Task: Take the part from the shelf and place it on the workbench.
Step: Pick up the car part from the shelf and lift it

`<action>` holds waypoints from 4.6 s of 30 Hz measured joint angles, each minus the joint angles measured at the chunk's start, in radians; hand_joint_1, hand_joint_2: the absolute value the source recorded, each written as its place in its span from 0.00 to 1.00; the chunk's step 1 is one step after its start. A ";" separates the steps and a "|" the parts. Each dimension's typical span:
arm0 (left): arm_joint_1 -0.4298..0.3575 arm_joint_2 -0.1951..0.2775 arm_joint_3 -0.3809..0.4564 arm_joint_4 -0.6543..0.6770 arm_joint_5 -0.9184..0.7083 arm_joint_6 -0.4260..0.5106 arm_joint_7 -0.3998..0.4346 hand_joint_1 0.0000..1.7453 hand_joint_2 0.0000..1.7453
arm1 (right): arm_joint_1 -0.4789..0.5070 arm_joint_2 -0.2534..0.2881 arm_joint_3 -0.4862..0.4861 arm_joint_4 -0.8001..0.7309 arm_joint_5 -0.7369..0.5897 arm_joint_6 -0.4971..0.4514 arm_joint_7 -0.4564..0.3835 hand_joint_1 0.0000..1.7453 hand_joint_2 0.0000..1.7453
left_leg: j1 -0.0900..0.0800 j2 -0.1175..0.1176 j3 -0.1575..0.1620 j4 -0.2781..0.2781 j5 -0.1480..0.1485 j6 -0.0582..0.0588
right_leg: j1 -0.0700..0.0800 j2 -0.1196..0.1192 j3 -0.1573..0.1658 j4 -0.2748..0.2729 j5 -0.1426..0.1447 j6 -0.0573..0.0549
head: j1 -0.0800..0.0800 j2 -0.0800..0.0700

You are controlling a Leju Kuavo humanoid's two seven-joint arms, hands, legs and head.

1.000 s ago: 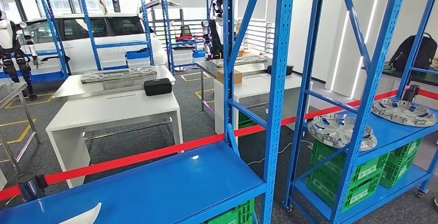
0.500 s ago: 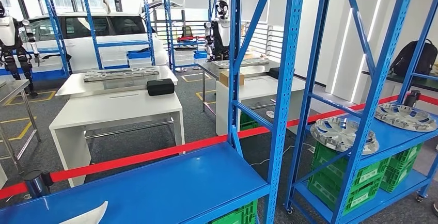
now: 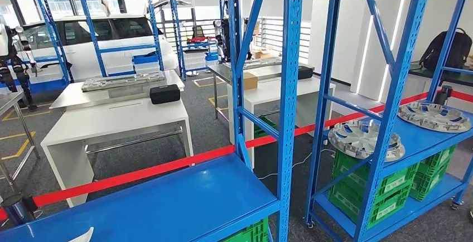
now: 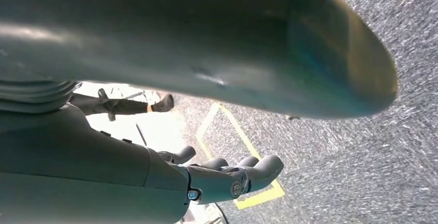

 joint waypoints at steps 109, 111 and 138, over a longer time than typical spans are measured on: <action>0.053 -0.005 0.043 0.006 0.006 -0.006 -0.025 0.97 1.00 | 0.002 -0.003 -0.015 -0.001 0.002 -0.004 0.000 0.00 0.00 | -0.024 -0.003 0.115 -0.285 0.150 0.040 | 0.017 -0.006 0.027 -0.033 0.006 0.018 | 0.007 0.000; 0.053 -0.005 0.044 0.006 0.006 -0.006 -0.029 1.00 1.00 | 0.002 -0.003 -0.019 -0.001 -0.001 -0.004 0.000 0.00 0.00 | -0.024 -0.003 0.115 -0.285 0.150 0.040 | 0.017 -0.006 0.027 -0.033 0.006 0.018 | 0.007 0.000; 0.051 -0.005 0.061 0.006 0.014 -0.021 -0.093 1.00 1.00 | 0.002 -0.004 -0.040 -0.001 -0.019 -0.009 -0.010 0.00 0.00 | -0.024 -0.003 0.117 -0.285 0.150 0.040 | 0.017 -0.006 0.028 -0.033 0.006 0.018 | 0.007 0.000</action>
